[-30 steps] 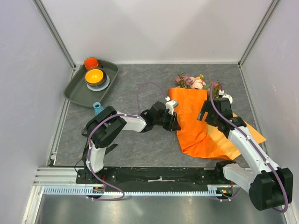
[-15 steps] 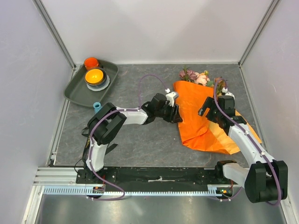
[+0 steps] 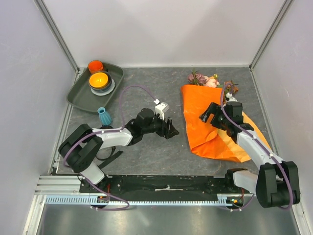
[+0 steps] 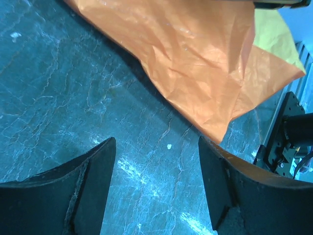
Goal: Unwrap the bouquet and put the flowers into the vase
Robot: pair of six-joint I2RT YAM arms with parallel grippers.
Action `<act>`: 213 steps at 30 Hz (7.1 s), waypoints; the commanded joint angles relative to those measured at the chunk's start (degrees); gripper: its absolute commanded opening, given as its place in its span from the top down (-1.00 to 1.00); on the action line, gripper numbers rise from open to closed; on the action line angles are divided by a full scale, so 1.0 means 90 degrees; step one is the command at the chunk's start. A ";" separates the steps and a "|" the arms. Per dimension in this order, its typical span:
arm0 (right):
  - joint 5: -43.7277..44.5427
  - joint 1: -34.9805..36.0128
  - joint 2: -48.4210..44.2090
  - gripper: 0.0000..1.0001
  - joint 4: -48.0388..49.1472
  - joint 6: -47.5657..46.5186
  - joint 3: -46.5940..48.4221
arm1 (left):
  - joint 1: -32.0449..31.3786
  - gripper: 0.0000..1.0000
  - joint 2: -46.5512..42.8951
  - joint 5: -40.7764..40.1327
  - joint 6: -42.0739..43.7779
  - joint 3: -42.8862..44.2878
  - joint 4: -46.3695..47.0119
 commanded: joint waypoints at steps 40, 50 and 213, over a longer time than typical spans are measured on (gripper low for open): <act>-0.1582 0.0236 -0.0054 -0.94 -0.1317 0.0186 0.0899 | -0.0035 -0.56 -0.5679 -0.0031 -0.1243 -0.1913 -0.1512; -0.2570 0.0469 -0.2612 -0.95 -0.3609 0.0400 -0.0184 | -0.0035 -0.56 -0.5201 0.0096 -0.1126 -0.1532 -0.1512; -0.1770 0.3701 0.1136 1.00 0.8272 0.0059 0.0195 | 0.1098 -0.17 -0.5064 -0.0647 -0.1887 0.0921 -0.3760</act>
